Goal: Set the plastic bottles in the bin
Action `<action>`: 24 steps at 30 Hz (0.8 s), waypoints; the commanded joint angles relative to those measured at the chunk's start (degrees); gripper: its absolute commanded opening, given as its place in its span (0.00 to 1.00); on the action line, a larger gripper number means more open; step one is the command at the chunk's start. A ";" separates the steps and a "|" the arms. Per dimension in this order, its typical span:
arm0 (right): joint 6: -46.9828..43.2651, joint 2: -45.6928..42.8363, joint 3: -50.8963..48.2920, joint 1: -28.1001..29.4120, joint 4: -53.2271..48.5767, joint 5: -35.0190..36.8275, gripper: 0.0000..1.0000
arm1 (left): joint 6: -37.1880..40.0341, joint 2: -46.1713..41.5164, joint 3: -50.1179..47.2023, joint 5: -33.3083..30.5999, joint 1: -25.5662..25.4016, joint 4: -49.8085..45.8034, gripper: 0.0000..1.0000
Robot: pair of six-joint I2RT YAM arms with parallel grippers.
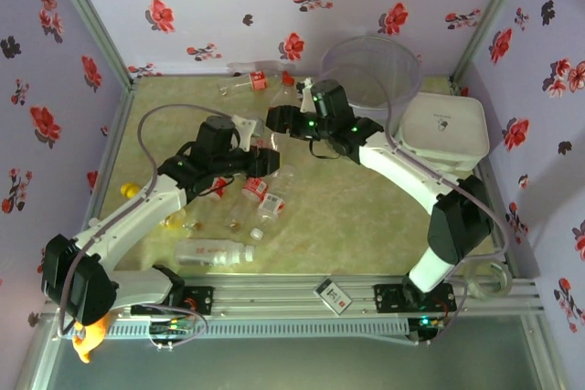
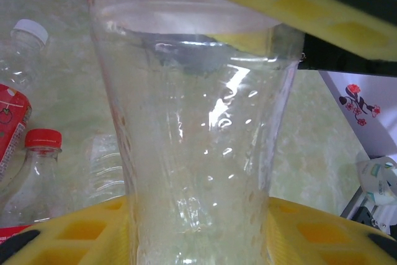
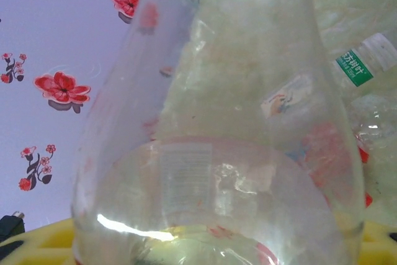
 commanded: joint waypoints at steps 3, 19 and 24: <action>-4.03 0.93 4.96 -0.37 -3.21 -0.25 0.52 | -0.76 -1.19 0.34 1.41 0.35 1.77 0.62; -21.84 4.25 31.14 -7.88 -22.22 11.12 0.45 | -10.09 -16.17 -1.86 -6.11 13.03 -24.04 1.00; -25.64 4.46 35.70 -12.27 -22.77 15.65 0.41 | -15.05 -21.38 -5.76 -7.65 22.73 -30.52 1.00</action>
